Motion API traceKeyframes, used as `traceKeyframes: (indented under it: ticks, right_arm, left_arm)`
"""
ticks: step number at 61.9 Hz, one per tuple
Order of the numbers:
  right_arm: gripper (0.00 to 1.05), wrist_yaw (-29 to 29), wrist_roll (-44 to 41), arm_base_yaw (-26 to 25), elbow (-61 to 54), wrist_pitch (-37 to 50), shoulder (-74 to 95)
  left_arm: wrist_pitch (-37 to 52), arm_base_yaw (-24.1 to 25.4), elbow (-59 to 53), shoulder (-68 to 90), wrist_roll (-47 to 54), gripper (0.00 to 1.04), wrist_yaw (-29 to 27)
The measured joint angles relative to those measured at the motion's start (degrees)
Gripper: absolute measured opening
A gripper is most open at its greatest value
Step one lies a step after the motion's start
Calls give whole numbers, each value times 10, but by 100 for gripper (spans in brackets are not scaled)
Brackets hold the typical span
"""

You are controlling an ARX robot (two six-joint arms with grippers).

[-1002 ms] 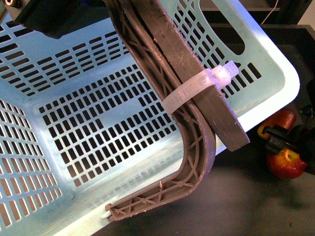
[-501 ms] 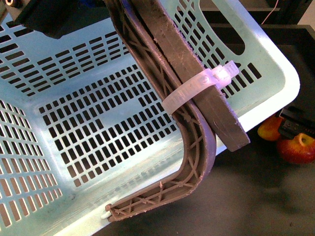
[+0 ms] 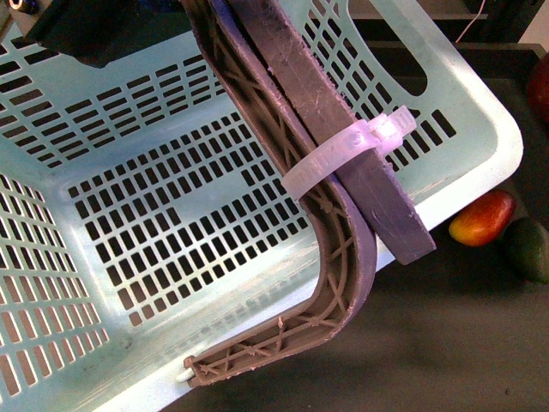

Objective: Pick apple with right arm and hold basket with left

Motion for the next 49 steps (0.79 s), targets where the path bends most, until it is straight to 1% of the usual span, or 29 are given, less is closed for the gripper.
traceKeyframes:
  ticks: [11,19,36,49]
  right_arm:
    - [71,-16,16,31,-5,2,-65]
    - [71,-35,32,63,-7,0,-109]
    - [71,-52,74,162,-21,-15,-164]
    - [71,-65,100,214,-37,-7,-163]
  left_arm:
    - [0,0,0,0,0,16,0]
    - [0,0,0,0,0,16,0]
    - [0,0,0,0,0,16,0]
    - [0,0,0,0,0,16,0]
